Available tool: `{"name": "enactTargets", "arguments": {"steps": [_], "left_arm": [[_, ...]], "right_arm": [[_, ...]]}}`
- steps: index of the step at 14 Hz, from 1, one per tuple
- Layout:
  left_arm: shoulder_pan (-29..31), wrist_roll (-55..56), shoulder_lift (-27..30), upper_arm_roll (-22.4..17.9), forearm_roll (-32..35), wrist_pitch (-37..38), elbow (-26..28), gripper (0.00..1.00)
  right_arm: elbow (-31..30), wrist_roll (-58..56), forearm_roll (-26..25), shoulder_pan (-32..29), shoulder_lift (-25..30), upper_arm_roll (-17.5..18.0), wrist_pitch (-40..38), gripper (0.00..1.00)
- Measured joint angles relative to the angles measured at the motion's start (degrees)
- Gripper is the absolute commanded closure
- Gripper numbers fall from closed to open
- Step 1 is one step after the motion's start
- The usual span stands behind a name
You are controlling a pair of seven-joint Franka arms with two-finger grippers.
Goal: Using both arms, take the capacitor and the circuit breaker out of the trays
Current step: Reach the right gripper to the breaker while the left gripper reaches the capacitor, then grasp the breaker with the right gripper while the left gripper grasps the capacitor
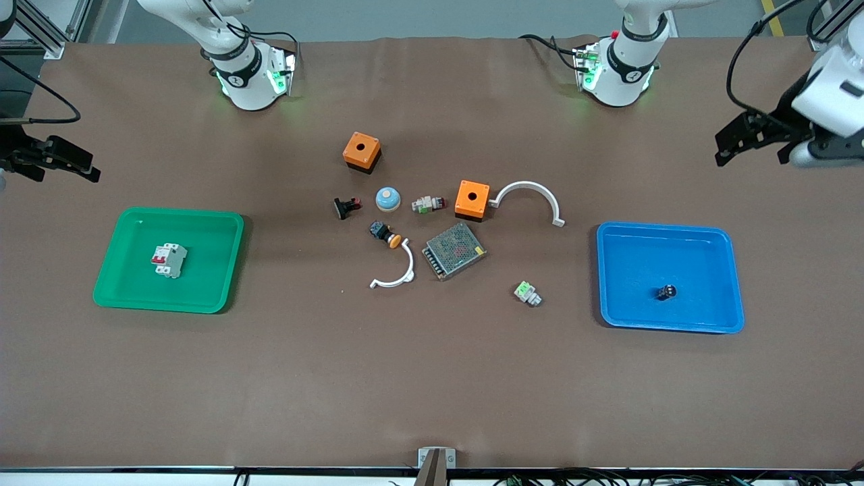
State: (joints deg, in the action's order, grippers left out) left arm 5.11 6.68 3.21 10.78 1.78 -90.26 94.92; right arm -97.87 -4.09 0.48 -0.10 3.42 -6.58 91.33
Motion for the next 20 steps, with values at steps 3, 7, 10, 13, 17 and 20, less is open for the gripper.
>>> {"name": "enactTargets", "arguments": {"steps": [3, 7, 10, 13, 17, 20], "left_arm": [[0.1, 1.2, -6.3, -0.1, 2.7, -5.4, 1.5, 0.0], [-0.2, 9.3, -16.2, 0.1, 3.0, -20.2, 7.3, 0.0], [0.5, 10.6, -24.3, -0.1, 3.2, -29.3, 7.4, 0.0], [2.2, 10.3, -29.0, -0.2, 3.2, -31.8, 5.3, 0.0], [2.1, 10.4, -31.0, 0.0, 4.7, -31.8, 4.3, 0.0], [3.0, 10.4, -31.8, -0.1, 4.9, -31.1, 4.3, 0.01]], "right_arm": [[2.8, 0.1, 0.0, -1.4, -6.0, -0.2, 2.3, 0.0], [5.1, 0.1, 0.0, -4.4, -17.2, -0.3, 11.2, 0.0], [0.7, 0.1, 0.1, -5.9, -22.1, -0.4, 21.8, 0.0], [-10.2, 0.0, 0.1, -6.6, -23.3, -0.4, 36.9, 0.0], [-22.4, -0.1, 0.1, -6.6, -24.6, -0.4, 53.2, 0.0], [-26.3, -0.5, 0.1, -6.6, -26.1, -0.4, 57.6, 0.0]]}}
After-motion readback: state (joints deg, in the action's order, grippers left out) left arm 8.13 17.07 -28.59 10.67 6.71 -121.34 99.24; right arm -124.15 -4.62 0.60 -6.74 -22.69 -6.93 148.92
